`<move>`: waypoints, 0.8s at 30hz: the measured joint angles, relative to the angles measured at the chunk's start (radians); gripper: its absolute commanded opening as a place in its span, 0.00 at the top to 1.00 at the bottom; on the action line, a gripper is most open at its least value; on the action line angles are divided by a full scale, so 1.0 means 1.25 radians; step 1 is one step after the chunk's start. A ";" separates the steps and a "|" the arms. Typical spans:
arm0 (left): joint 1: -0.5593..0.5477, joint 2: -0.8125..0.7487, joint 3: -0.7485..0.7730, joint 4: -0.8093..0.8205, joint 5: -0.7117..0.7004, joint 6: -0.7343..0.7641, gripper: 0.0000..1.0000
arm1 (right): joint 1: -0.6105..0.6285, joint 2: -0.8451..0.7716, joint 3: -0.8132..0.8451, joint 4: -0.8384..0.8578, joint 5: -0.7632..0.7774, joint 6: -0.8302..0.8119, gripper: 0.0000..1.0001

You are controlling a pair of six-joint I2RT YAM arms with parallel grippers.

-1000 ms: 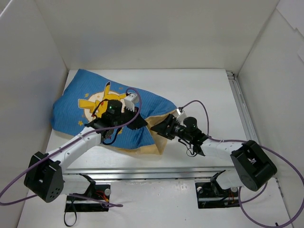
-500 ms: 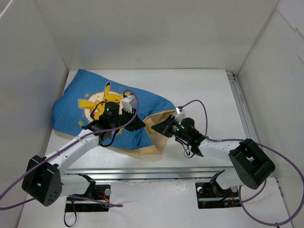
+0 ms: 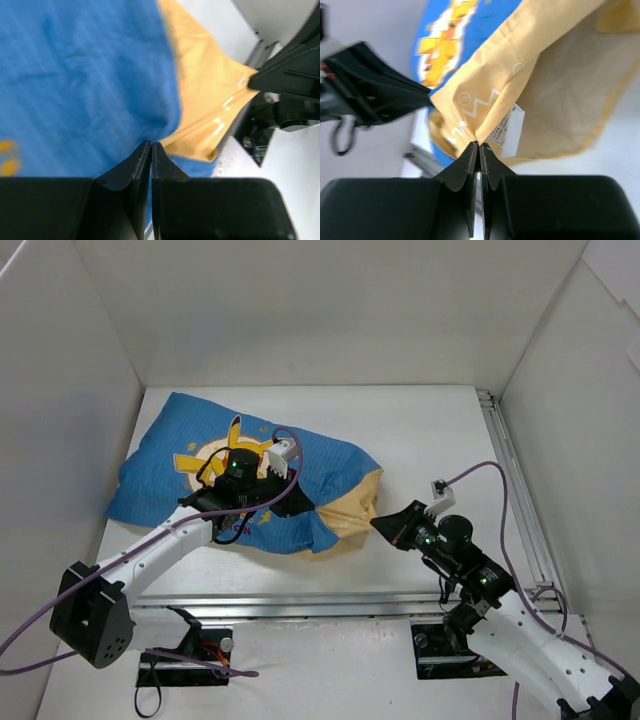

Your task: Put the pillow into the pillowcase

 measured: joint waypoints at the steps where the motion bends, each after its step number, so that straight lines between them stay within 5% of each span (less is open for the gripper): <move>1: -0.002 0.008 0.008 -0.009 -0.006 0.009 0.98 | -0.012 -0.029 0.000 -0.052 0.010 -0.010 1.00; 9: -0.016 0.076 0.047 -0.060 -0.071 0.067 0.98 | -0.049 0.015 -0.036 -0.290 0.060 -0.062 1.00; 14: -0.050 0.080 0.060 -0.091 -0.108 0.089 0.85 | -0.053 0.093 -0.057 -0.328 0.089 -0.091 1.00; 17: -0.056 0.090 0.094 -0.117 -0.146 0.101 0.75 | -0.056 0.168 -0.049 -0.329 0.105 -0.115 0.84; 20: -0.056 0.109 0.131 -0.124 -0.182 0.109 0.73 | -0.064 0.261 -0.011 -0.333 0.102 -0.146 0.56; 21: -0.056 0.116 0.141 -0.124 -0.192 0.112 0.72 | -0.065 0.268 0.003 -0.336 0.098 -0.159 0.38; 24: -0.056 0.140 0.160 -0.125 -0.215 0.116 0.72 | -0.068 0.246 0.063 -0.346 0.080 -0.187 0.14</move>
